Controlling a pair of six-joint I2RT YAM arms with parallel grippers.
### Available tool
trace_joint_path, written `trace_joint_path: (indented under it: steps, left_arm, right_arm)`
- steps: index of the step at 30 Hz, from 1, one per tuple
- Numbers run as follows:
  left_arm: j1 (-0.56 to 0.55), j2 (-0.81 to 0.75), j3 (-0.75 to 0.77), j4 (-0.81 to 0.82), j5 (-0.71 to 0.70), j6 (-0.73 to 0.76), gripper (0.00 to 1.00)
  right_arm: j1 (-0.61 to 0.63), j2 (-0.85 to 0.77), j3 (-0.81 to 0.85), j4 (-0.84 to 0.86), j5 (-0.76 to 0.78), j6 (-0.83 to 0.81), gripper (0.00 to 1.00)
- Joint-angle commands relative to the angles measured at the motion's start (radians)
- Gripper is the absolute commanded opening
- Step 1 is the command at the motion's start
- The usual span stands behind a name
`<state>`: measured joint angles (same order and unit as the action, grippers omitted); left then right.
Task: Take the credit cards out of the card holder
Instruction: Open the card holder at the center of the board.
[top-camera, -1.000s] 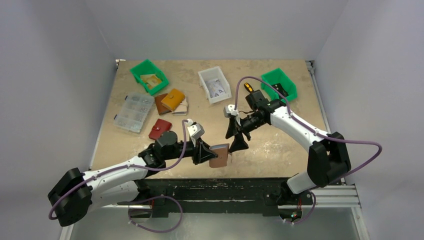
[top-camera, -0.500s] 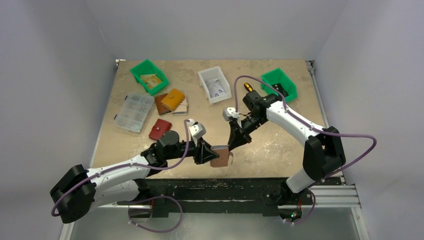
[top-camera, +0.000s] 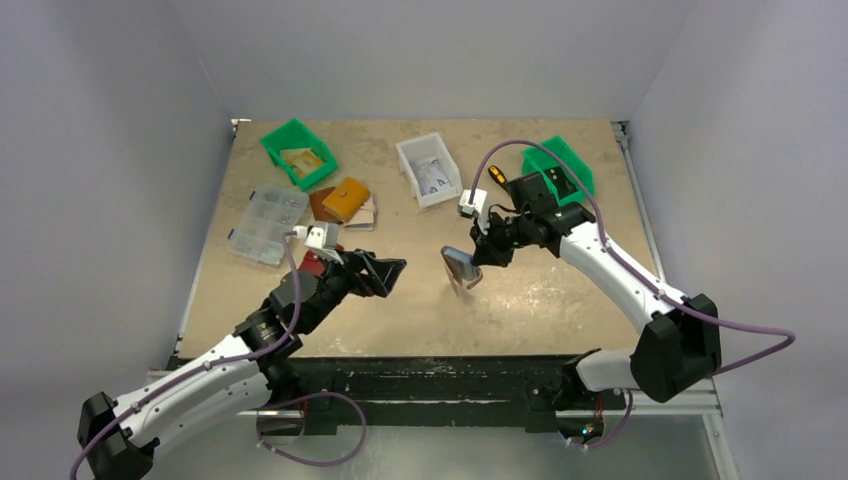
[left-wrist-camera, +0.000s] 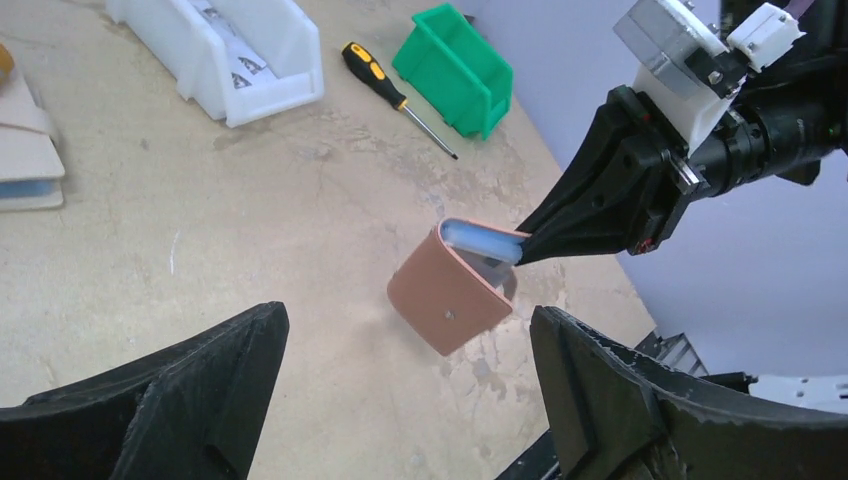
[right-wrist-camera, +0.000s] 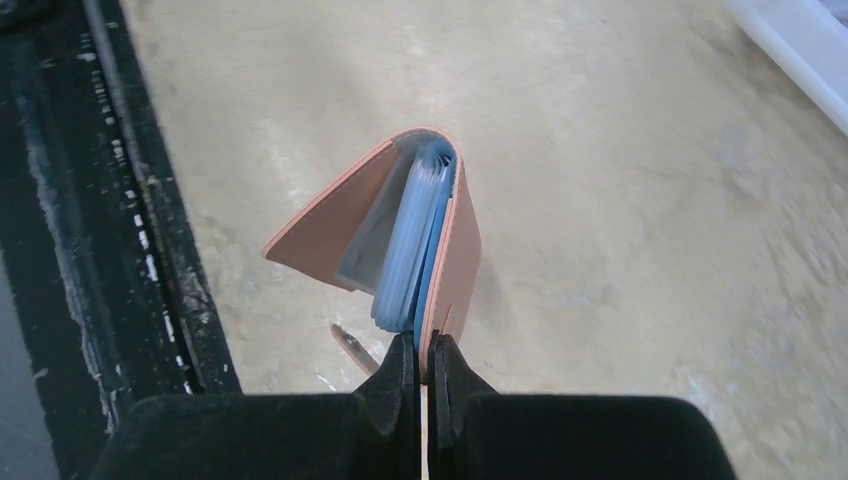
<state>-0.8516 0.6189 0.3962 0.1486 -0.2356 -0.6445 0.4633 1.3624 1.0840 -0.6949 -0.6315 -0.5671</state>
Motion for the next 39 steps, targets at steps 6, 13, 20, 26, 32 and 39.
trace_joint_path:
  steps: [6, 13, 20, 26, 32, 39]
  left_arm:
    - [-0.007, 0.271, 0.11, 0.027, 0.136, -0.117, 1.0]
    - [-0.161, 0.432, 0.183, 0.094, 0.037, -0.073, 1.0]
    - [-0.239, 0.559, 0.244, 0.129, -0.109, -0.089, 1.0]
    - [-0.247, 0.669, 0.369, -0.03, -0.247, -0.123, 0.9]
    - [-0.247, 0.73, 0.422, -0.122, -0.271, -0.129, 0.5]
    - [-0.245, 0.704, 0.387, -0.147, -0.297, -0.107, 0.2]
  right_arm:
    - [0.0, 0.057, 0.146, -0.19, -0.031, 0.16, 0.0]
    - [-0.002, 0.017, 0.072, -0.063, -0.004, 0.298, 0.0]
    - [-0.005, 0.016, 0.055, -0.039, -0.008, 0.326, 0.0]
    - [-0.011, 0.015, 0.056, -0.036, -0.018, 0.329, 0.0]
    - [-0.022, 0.004, 0.05, -0.03, -0.027, 0.334, 0.0]
    - [-0.04, -0.01, 0.033, -0.02, -0.035, 0.342, 0.0]
